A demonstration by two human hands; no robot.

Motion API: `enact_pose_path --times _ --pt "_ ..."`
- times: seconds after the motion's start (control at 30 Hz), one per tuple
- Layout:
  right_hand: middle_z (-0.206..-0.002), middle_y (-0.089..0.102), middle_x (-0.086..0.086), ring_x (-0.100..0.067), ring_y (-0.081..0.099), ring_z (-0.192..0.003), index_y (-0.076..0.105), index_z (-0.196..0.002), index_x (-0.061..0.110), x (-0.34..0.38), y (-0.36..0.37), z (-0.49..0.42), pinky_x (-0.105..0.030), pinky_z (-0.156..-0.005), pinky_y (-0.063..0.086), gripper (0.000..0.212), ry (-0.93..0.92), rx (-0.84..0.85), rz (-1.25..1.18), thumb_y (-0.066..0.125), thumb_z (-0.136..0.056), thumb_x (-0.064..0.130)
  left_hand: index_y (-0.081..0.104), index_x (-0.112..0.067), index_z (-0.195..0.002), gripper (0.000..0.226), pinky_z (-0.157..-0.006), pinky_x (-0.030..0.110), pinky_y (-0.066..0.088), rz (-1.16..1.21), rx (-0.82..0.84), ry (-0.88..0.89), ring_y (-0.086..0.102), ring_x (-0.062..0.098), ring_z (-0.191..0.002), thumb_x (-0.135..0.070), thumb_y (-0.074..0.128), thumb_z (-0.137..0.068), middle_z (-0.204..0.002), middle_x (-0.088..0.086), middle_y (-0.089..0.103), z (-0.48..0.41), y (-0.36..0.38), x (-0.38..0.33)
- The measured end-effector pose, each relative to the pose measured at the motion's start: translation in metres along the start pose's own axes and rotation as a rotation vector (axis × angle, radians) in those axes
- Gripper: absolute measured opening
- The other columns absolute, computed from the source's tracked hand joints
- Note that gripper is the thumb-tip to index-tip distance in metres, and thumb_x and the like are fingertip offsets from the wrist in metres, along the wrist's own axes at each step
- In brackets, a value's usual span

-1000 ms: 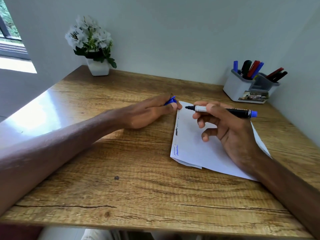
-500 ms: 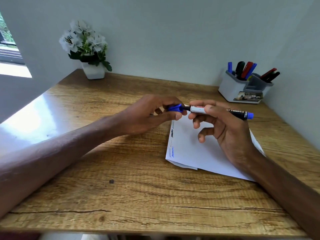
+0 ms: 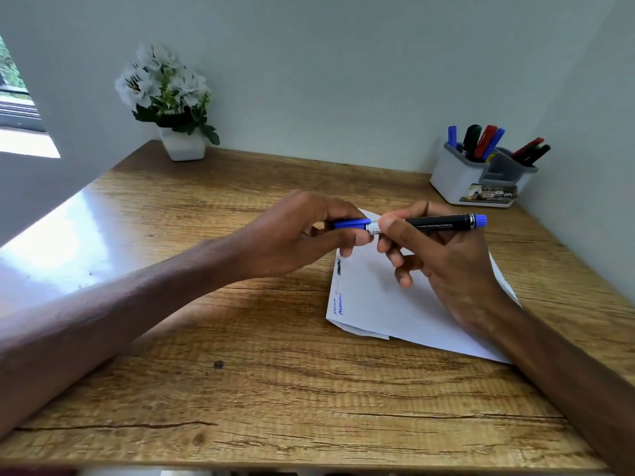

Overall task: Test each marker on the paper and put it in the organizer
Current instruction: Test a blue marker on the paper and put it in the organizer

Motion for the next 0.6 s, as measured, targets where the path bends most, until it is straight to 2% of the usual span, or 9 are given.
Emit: enact_pose_path --times 0.1,0.2,0.33,0.4,0.47,0.6 --pt "-0.072 0.071 -0.014 -0.023 0.060 -0.054 0.071 -0.092 0.001 0.000 -0.001 0.002 -0.028 -0.045 0.049 0.008 -0.054 0.051 0.030 0.071 -0.089 0.008 0.076 -0.012 -0.099 0.032 -0.065 0.040 0.054 0.051 0.068 0.024 0.070 0.021 -0.082 -0.039 0.058 -0.100 -0.090 -0.002 0.075 0.000 -0.002 -0.002" --pt "-0.071 0.072 -0.014 -0.024 0.061 -0.053 0.069 -0.093 -0.005 0.000 -0.001 0.003 -0.029 -0.046 0.051 0.016 -0.087 0.090 0.035 0.072 -0.086 0.010 0.077 -0.013 -0.098 0.029 -0.061 0.035 0.051 0.103 0.131 0.039 0.069 0.021 -0.078 -0.036 0.059 -0.100 -0.086 0.001 0.074 0.001 -0.004 -0.006" --pt "-0.072 0.073 -0.015 -0.022 0.064 -0.053 0.069 -0.093 -0.006 0.006 -0.001 0.000 -0.029 -0.045 0.052 0.015 -0.122 0.128 0.022 0.071 -0.085 0.006 0.075 -0.001 -0.100 0.035 -0.058 0.041 0.048 0.189 0.163 0.060 0.065 0.036 -0.075 -0.031 0.058 -0.103 -0.088 0.016 0.073 -0.001 -0.008 -0.008" --pt "-0.074 0.074 -0.016 -0.022 0.067 -0.055 0.069 -0.094 -0.003 0.009 -0.002 -0.002 -0.029 -0.045 0.053 0.009 -0.149 0.165 0.038 0.071 -0.086 0.002 0.074 0.004 -0.098 0.032 -0.052 0.030 0.042 0.224 0.177 0.062 0.059 0.023 -0.062 -0.024 0.058 -0.103 -0.082 0.013 0.071 -0.001 -0.008 -0.009" --pt "-0.076 0.075 -0.017 -0.024 0.068 -0.055 0.070 -0.094 -0.001 0.010 -0.006 -0.003 -0.030 -0.046 0.054 0.008 -0.167 0.198 0.046 0.071 -0.087 0.001 0.075 0.002 -0.095 0.026 -0.049 0.020 0.034 0.333 0.190 0.025 0.045 0.011 -0.053 -0.018 0.059 -0.101 -0.073 0.010 0.064 -0.001 -0.005 -0.011" --pt "-0.077 0.075 -0.017 -0.028 0.067 -0.055 0.070 -0.093 -0.002 0.009 -0.016 -0.005 -0.031 -0.046 0.054 0.008 -0.159 0.247 0.067 0.072 -0.087 0.004 0.078 -0.014 -0.095 0.020 -0.048 0.020 0.032 0.532 0.284 -0.031 0.040 0.012 -0.054 -0.016 0.058 -0.100 -0.072 0.010 0.060 -0.005 0.000 -0.015"
Point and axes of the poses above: each hand's wrist, its own z-axis away from the middle knuckle, its own y-axis out of the palm, x = y × z, the point moved 2 cm from there along -z, towards the middle knuckle
